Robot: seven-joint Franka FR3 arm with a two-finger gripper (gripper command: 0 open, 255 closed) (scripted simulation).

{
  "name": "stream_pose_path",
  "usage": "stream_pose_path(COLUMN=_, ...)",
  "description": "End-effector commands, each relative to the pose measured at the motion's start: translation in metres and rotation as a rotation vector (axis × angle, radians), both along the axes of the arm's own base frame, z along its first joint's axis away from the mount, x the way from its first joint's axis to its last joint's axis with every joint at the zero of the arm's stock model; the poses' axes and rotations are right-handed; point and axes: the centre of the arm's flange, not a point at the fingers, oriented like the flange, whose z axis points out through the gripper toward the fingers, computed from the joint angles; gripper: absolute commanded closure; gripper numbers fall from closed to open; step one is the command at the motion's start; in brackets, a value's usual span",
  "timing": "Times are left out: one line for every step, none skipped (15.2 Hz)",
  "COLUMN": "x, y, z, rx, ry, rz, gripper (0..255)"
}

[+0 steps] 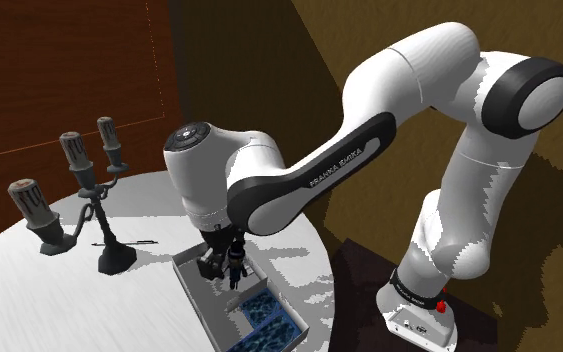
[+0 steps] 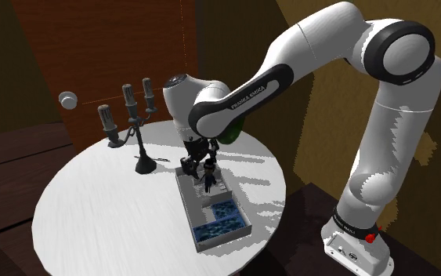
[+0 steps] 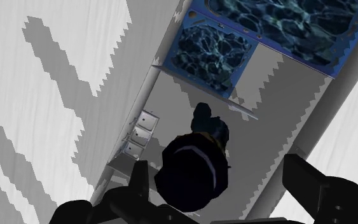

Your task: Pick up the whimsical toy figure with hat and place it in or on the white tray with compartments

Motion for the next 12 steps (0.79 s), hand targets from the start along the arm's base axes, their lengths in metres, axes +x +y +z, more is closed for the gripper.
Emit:
stream_pose_path(x=0.000, y=0.003, z=0.013, rx=0.000, ry=0.000, rz=0.000, gripper=0)
stream_pose_path(x=0.000, y=0.006, z=0.026, rx=0.000, ry=0.000, rz=0.000, gripper=0)
stream_pose_path(x=0.000, y=0.009, z=0.039, rx=0.000, ry=0.000, rz=0.000, gripper=0)
stream_pose_path(x=0.001, y=0.011, z=0.049, rx=0.000, ry=0.000, rz=0.000, gripper=0)
stream_pose_path(x=0.001, y=0.011, z=0.049, rx=0.000, ry=0.000, rz=0.000, gripper=0)
stream_pose_path(x=0.001, y=0.011, z=0.049, rx=0.000, ry=0.000, rz=0.000, gripper=0)
stream_pose_path(x=0.001, y=0.011, z=0.049, rx=0.000, ry=0.000, rz=0.000, gripper=0)
stream_pose_path(x=0.001, y=0.011, z=0.049, rx=0.000, ry=0.000, rz=0.000, gripper=0)
stream_pose_path(x=0.001, y=0.011, z=0.049, rx=0.000, ry=0.000, rz=0.000, gripper=0)
stream_pose_path(x=0.001, y=0.011, z=0.049, rx=0.000, ry=0.000, rz=0.000, gripper=0)
stream_pose_path(x=0.001, y=0.011, z=0.049, rx=0.000, ry=0.000, rz=0.000, gripper=0)
stream_pose_path(x=0.001, y=0.011, z=0.049, rx=0.000, ry=0.000, rz=0.000, gripper=0)
